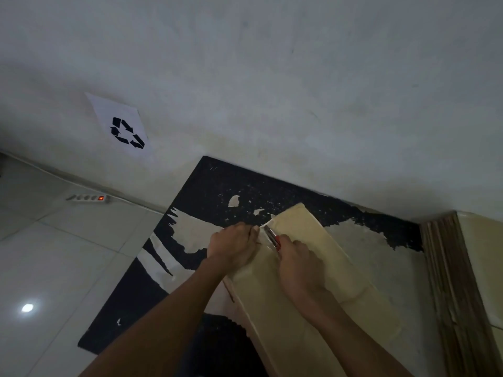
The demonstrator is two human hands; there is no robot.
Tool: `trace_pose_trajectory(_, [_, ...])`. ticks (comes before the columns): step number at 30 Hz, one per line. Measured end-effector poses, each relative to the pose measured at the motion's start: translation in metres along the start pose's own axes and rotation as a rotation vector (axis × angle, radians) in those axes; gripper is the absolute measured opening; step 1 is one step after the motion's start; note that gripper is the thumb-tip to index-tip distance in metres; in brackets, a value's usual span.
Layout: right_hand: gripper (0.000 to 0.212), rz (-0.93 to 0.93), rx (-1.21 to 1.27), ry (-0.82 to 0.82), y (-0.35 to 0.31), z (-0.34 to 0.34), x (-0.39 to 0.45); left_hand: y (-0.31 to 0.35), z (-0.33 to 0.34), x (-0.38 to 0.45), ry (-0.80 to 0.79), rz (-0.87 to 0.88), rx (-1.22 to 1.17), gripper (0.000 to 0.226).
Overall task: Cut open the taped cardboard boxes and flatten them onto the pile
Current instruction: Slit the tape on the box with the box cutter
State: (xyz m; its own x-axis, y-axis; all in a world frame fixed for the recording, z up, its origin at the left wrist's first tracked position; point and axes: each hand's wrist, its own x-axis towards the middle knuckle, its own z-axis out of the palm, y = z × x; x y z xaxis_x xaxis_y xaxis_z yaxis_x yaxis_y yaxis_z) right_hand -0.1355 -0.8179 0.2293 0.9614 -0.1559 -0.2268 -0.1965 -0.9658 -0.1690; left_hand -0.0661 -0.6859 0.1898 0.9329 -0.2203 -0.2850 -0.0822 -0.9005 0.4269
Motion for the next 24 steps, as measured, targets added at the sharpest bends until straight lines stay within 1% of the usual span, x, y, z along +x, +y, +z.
trace_pose_trajectory(9, [0.027,-0.049,-0.217,0.04,-0.022,-0.01,0.004,-0.004,0.001,0.004,0.024,0.009,0.025,0.048])
trace_pose_trajectory(15, [0.025,-0.086,-0.232,0.048,-0.017,-0.013,-0.007,0.0,0.007,-0.001,0.053,0.019,0.049,0.049])
trace_pose_trajectory(21, [0.024,-0.059,-0.253,-0.034,0.012,-0.008,-0.04,-0.002,0.008,-0.003,0.071,0.024,0.043,0.048])
trace_pose_trajectory(24, [0.029,-0.045,-0.236,-0.084,0.032,-0.008,-0.065,-0.003,0.01,-0.004,0.095,0.046,0.064,0.05])
